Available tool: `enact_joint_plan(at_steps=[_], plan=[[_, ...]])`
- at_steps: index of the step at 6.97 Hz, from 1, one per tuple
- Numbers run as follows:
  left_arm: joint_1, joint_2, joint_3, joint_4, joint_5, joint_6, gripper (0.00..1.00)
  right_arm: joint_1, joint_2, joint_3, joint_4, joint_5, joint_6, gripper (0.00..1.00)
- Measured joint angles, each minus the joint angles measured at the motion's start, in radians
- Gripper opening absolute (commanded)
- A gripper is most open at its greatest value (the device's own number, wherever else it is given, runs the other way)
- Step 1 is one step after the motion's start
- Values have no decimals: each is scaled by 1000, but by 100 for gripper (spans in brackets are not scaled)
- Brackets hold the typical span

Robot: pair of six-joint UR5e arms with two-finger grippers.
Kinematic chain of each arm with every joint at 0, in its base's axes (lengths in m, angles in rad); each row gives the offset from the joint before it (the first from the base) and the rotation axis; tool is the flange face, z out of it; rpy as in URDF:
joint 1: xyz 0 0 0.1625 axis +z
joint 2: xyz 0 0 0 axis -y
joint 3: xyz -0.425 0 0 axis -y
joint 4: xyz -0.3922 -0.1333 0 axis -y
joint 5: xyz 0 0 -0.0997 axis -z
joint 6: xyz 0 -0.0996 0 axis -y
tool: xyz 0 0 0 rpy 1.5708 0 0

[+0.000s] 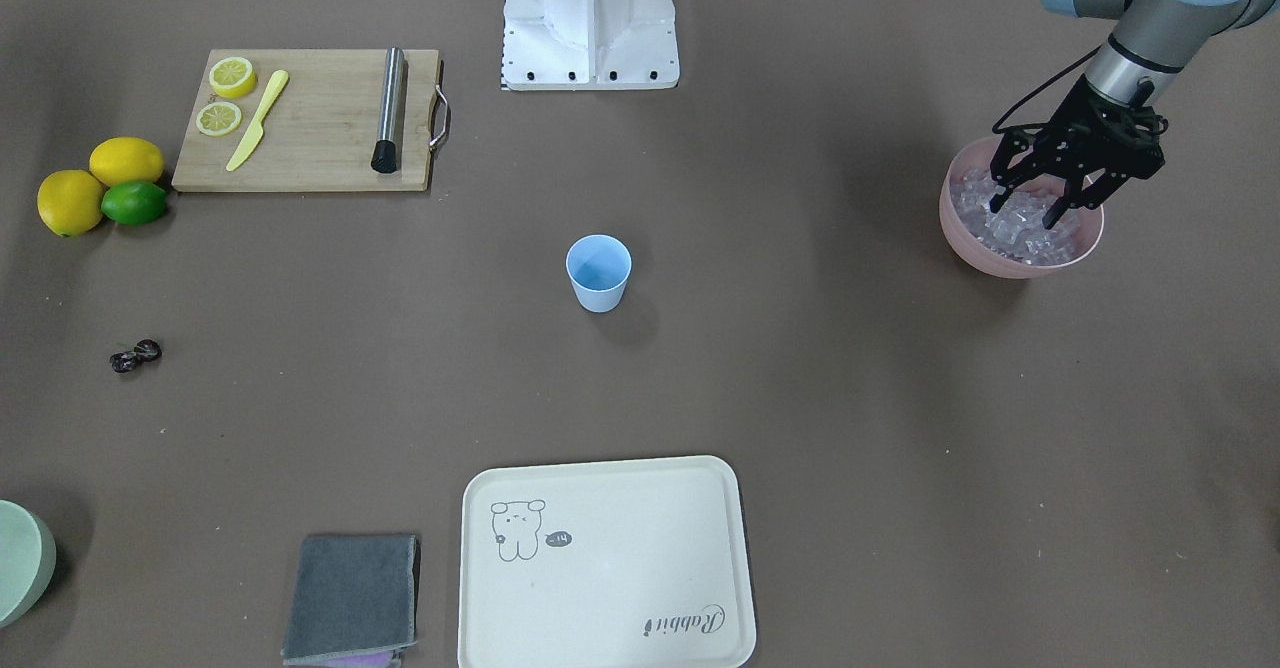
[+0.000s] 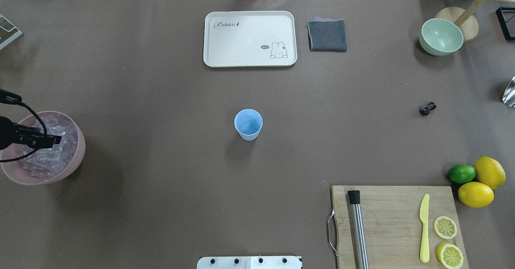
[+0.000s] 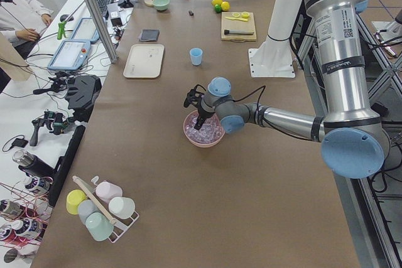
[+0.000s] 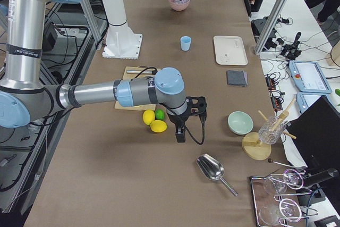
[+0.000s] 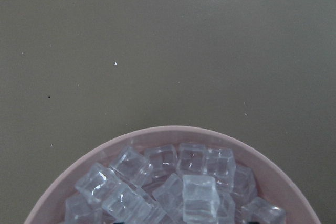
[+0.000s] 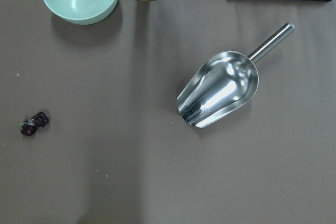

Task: Put ice and cherries in cup
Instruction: 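Lower the left gripper into the bowl and grasp an ice cube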

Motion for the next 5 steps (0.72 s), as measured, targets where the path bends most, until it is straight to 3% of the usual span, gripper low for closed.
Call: enact_joint_plan(at_steps=[5], plan=[[1, -44, 19, -1, -9, 10, 58, 0, 0, -1, 0, -1, -4, 100]])
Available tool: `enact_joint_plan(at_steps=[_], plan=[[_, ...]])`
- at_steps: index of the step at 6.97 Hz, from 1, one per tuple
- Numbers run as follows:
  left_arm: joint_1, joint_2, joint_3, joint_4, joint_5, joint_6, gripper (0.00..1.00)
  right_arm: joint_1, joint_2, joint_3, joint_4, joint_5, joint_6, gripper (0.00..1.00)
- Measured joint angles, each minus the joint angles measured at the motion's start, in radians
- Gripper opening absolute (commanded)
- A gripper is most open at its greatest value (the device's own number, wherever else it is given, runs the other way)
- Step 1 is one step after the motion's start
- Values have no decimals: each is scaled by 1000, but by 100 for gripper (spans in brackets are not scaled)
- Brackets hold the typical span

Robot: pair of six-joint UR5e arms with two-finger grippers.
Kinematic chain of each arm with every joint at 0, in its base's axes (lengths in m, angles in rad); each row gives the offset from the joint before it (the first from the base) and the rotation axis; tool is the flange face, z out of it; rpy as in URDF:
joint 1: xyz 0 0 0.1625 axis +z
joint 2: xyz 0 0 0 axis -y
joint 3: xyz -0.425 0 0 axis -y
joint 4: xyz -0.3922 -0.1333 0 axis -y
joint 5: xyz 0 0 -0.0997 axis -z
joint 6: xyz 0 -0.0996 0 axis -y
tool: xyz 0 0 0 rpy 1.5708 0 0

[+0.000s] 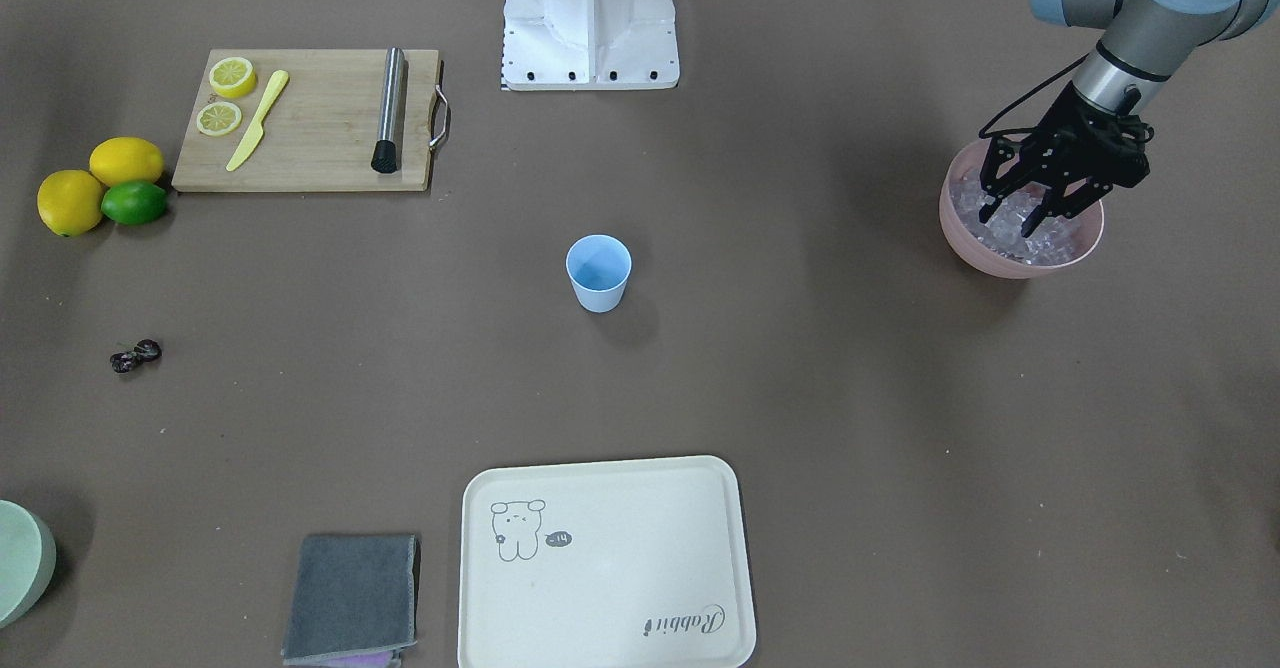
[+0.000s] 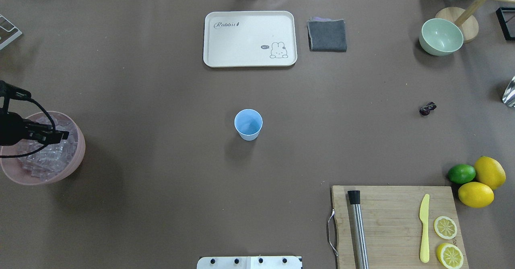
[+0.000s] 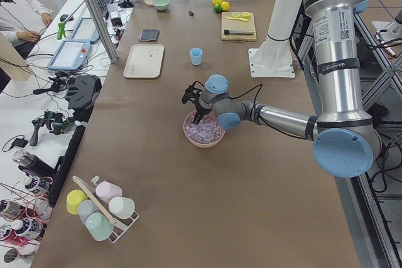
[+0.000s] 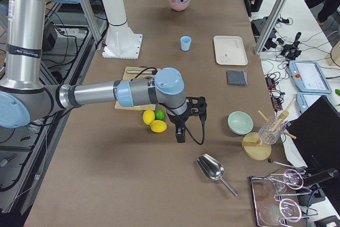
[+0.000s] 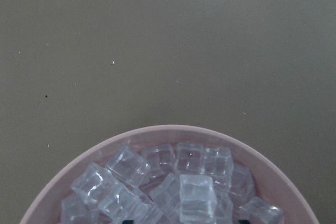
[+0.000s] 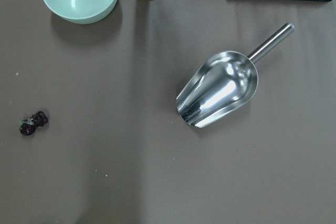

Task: Put ice and cherries in cup
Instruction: 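Lower the left gripper into the bowl and grasp an ice cube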

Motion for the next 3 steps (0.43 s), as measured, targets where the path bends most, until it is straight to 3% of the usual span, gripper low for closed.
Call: enact_joint_plan(at_steps=[1, 2, 3], plan=[[-1, -1, 9, -1, 0, 26, 43, 0, 0, 0, 0, 0, 0, 100], [-1, -1, 15, -2, -1, 51, 10, 0, 0, 0, 0, 0, 0, 100], [-2, -1, 15, -3, -2, 61, 0, 0, 0, 0, 0, 0, 0, 100]])
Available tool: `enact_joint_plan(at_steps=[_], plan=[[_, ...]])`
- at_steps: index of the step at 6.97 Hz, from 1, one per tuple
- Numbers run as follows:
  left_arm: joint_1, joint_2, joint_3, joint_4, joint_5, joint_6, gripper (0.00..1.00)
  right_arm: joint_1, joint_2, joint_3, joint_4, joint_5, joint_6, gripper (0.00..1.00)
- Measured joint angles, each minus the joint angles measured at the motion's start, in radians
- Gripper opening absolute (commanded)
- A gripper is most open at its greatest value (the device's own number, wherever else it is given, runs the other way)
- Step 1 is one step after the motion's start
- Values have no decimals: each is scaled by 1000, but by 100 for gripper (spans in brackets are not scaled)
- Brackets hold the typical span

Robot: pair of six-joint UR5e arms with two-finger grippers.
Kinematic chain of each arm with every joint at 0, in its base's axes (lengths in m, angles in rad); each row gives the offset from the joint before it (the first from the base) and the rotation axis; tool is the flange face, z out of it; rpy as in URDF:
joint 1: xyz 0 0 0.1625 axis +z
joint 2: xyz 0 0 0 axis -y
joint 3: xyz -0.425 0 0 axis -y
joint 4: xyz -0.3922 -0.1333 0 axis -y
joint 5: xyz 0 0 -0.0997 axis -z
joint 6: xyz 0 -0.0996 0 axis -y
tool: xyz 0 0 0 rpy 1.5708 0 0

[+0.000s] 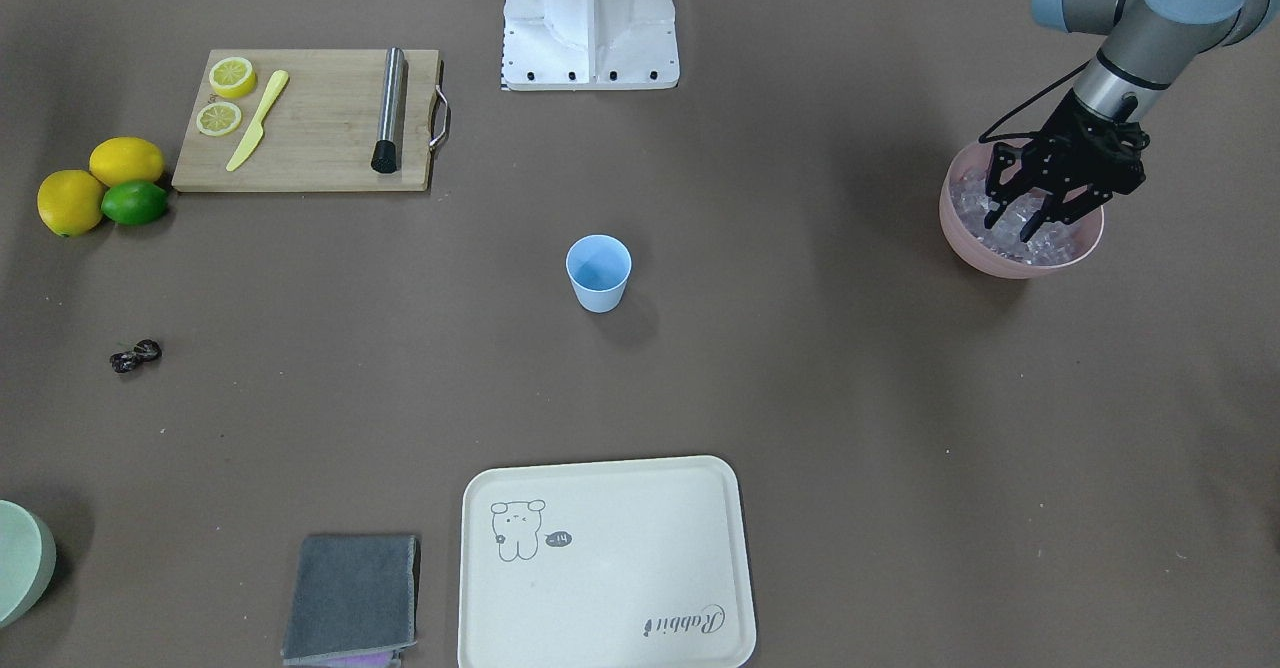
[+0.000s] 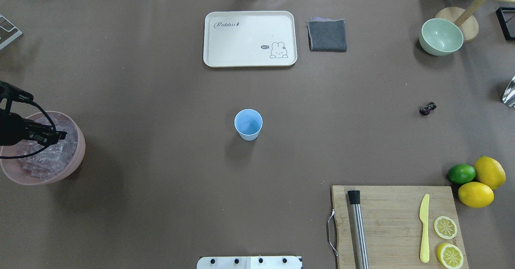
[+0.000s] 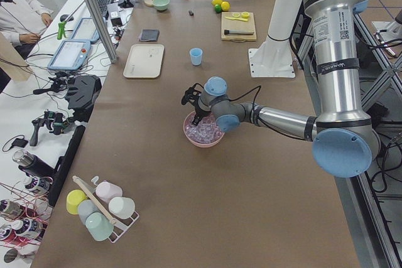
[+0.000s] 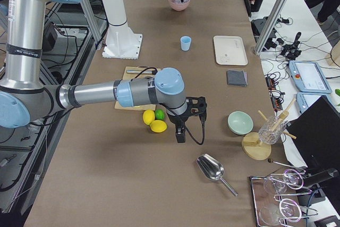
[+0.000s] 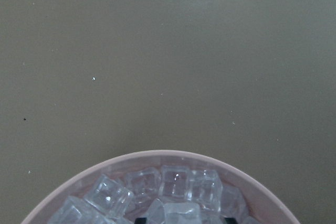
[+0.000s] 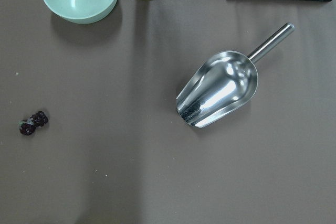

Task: Put ice and cherries in cup
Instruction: 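Lower the left gripper into the bowl and grasp an ice cube, then carry the ice cube with the left gripper over the light-blue cup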

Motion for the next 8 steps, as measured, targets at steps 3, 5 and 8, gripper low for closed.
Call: enact_joint_plan(at_steps=[3, 5, 8], plan=[[-22, 13, -13, -22, -52, 4, 0, 0, 1, 1, 0, 0, 1, 100], [-74, 2, -37, -37, -117, -47, 0, 0, 1, 1, 0, 0, 2, 100], [-48, -203, -28, -47, -113, -382, 0, 0, 2, 1, 0, 0, 3, 100]])
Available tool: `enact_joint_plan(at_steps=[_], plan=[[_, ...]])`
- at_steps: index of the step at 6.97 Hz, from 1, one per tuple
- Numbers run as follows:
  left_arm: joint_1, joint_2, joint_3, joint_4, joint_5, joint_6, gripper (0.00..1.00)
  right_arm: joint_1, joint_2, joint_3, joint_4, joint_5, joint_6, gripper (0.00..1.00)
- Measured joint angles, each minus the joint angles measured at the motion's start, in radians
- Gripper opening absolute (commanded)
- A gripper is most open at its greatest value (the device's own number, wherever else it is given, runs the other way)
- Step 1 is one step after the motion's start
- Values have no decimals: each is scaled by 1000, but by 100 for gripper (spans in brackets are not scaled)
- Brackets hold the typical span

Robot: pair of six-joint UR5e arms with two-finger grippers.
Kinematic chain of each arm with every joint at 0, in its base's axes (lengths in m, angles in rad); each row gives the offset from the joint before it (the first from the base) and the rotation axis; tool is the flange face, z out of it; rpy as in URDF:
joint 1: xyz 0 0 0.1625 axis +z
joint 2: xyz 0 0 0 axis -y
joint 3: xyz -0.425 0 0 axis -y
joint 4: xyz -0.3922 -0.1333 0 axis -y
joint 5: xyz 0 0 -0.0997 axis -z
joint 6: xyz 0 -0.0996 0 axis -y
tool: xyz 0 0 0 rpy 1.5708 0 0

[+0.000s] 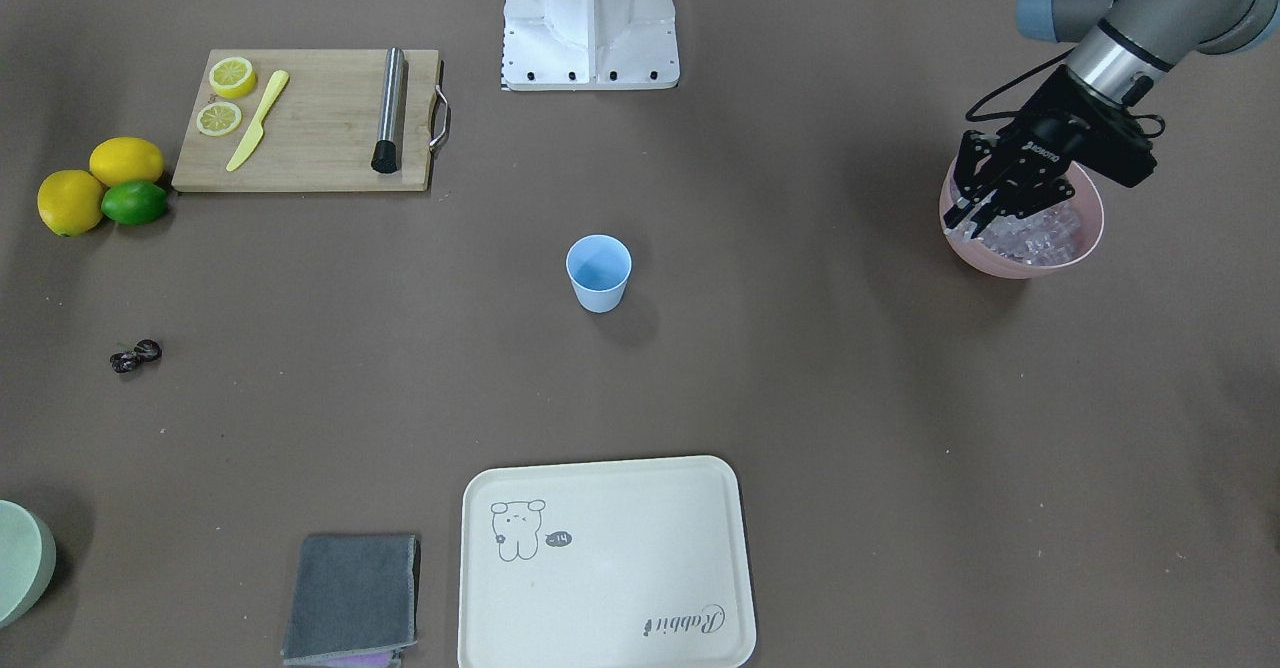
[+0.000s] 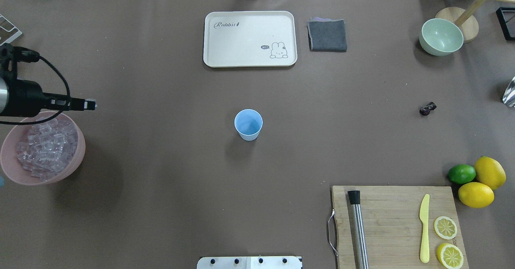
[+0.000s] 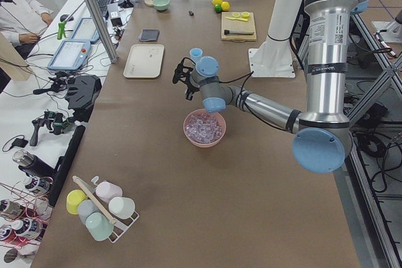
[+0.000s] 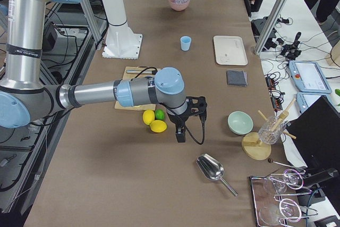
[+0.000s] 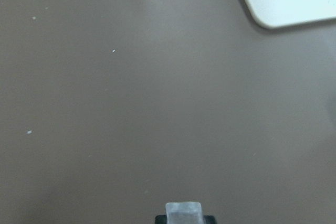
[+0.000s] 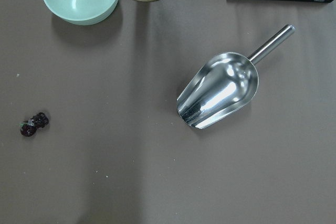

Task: Put ice and cherries in cup
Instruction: 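Carry the ice cube with the left gripper over the light-blue cup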

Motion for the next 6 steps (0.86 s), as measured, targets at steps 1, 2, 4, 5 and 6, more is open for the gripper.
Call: enact_joint_plan(at_steps=[1, 2, 4, 5, 6], plan=[[55, -76, 8, 2, 55, -97, 0, 0, 0, 0, 0, 0, 0, 100], [125, -152, 19, 10, 158, -186, 0, 0, 0, 0, 0, 0, 1, 100], [286, -343, 73, 99, 378, -328, 0, 0, 0, 0, 0, 0, 1, 100], [358, -428, 90, 174, 475, -365, 0, 0, 0, 0, 0, 0, 1, 100], [414, -484, 103, 230, 546, -387, 0, 0, 0, 0, 0, 0, 1, 100]])
